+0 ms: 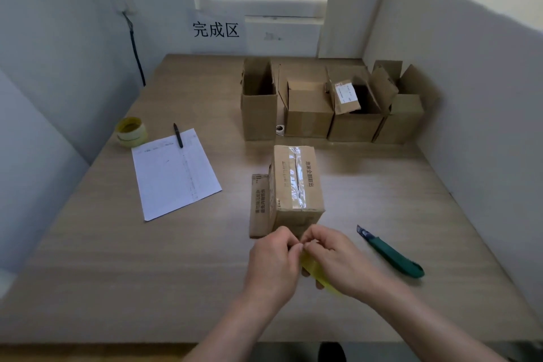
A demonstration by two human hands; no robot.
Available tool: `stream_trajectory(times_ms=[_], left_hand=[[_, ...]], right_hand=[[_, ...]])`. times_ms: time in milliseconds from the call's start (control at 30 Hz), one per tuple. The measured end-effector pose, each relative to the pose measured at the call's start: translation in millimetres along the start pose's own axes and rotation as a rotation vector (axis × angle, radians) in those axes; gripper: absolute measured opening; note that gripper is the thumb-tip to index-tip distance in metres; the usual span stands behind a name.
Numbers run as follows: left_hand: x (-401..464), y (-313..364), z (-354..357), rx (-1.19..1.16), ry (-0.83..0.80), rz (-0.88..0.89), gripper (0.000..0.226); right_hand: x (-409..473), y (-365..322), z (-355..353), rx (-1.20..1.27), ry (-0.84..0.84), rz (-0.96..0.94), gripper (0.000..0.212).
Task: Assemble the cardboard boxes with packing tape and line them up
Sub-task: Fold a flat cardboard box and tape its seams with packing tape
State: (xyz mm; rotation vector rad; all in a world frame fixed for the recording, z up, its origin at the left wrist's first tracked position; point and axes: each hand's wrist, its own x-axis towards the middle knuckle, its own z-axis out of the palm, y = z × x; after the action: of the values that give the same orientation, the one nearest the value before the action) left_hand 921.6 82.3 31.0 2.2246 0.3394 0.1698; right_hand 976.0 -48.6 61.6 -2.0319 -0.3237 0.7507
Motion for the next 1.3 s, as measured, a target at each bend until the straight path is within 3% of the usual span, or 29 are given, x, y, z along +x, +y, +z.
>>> stream_trajectory(times_ms=[33, 133, 200, 300, 433, 567, 1000, 1200, 1267, 1300], left_hand=[[4, 0, 2, 0.009, 0.018, -0.004, 0.017], [20, -3, 4, -0.023, 0.099, -0.047, 0.021], [29, -2, 1, -0.058, 0.14, -0.073, 0.02], [40, 0, 0, -0.085, 0.248, -0.115, 0.017], [51, -6, 4, -0.05, 0.325, -0.226, 0.018], [62, -12, 11, -0.043, 0.32, -0.269, 0.019], [84, -29, 21, 0.031, 0.275, -0.342, 0.019], [94, -47, 17, -0.074, 0.238, -0.551, 0.015], [97, -48, 15, -0.06, 0.269, -0.578, 0.04], [97, -50, 14, -0.02, 0.3, -0.493, 0.055]], right_hand=[[0, 0, -3, 0.018, -0.033, 0.001, 0.009], [-1, 7, -15, 0.063, -0.144, -0.037, 0.052], [-1, 11, -28, 0.163, -0.121, -0.099, 0.065], [12, 25, -55, 0.183, 0.054, -0.142, 0.051], [40, 33, -82, -0.698, 0.28, -0.071, 0.043], [65, 30, -85, -0.895, 0.303, -0.113, 0.05], [93, 43, -75, -0.973, 0.226, -0.103, 0.054], [102, 44, -68, -0.998, 0.159, -0.174, 0.064], [105, 45, -69, -0.986, 0.128, -0.193, 0.066], [107, 48, -70, -0.986, 0.105, -0.203, 0.067]])
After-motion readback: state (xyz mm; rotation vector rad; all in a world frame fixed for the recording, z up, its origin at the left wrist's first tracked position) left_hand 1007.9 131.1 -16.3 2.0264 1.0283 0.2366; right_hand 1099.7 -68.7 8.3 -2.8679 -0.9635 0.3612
